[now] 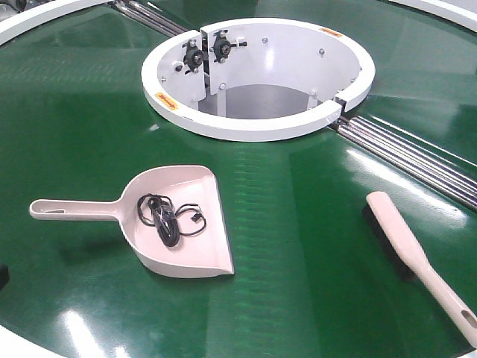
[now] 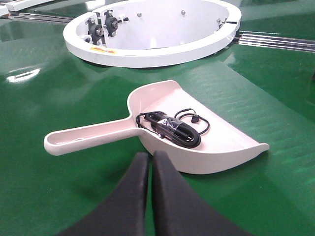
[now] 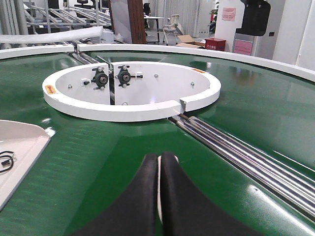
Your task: Clean and inspect green conveyor with broom and dustpan
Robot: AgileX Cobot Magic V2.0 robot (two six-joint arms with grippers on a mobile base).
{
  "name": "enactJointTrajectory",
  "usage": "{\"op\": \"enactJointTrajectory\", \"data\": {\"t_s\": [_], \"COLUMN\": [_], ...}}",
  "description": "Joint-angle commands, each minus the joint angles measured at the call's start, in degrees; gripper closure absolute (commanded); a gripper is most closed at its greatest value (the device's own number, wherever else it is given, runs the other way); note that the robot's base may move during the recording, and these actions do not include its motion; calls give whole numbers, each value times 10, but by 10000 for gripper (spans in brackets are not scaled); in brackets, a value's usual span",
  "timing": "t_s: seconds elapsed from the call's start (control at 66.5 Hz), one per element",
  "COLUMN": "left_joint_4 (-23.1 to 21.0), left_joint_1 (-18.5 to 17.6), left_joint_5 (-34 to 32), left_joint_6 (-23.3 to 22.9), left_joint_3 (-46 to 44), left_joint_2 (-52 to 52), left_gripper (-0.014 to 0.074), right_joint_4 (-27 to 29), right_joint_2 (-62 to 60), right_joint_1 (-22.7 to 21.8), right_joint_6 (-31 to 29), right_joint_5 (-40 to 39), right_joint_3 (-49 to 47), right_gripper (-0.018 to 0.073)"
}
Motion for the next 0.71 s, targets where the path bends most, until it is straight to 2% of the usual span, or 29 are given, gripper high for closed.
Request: {"op": "enactJointTrajectory", "data": {"t_s": [0.0, 0.12, 0.195, 0.271, 0.346, 0.436, 0.541, 0.586, 0.692], "left_joint_4": [-4, -2, 14, 28, 59, 96, 107, 114, 111], "left_joint_1": [-6, -5, -2, 13, 38, 67, 82, 81, 80], "left_joint_5": [-46, -44, -47, -56, -60, -63, -103, -65, -71], "left_joint_6": [-3, -3, -12, -53, -114, -166, -193, -203, -203], "left_joint_3": [-15, 1, 24, 55, 89, 129, 184, 177, 178], "left_joint_2": [1, -16, -55, -95, -141, -191, -223, -219, -220], "left_gripper": [604, 604, 604, 604, 604, 604, 604, 604, 604], "right_joint_4": [1, 1, 1, 1, 1, 1, 1, 1, 1], "right_joint_2": [11, 11, 11, 11, 11, 11, 11, 11, 11], "right_joint_1": [0, 0, 0, -1, -1, -1, -1, -1, -1], "right_joint_6": [0, 0, 0, 0, 0, 0, 0, 0, 0], "right_joint_5": [-39, -39, -39, -39, -39, -39, -39, -39, -39], "right_joint_3": [-14, -14, -14, -14, -14, -14, -14, -14, -14], "right_gripper": [569, 569, 569, 569, 569, 569, 569, 569, 569]}}
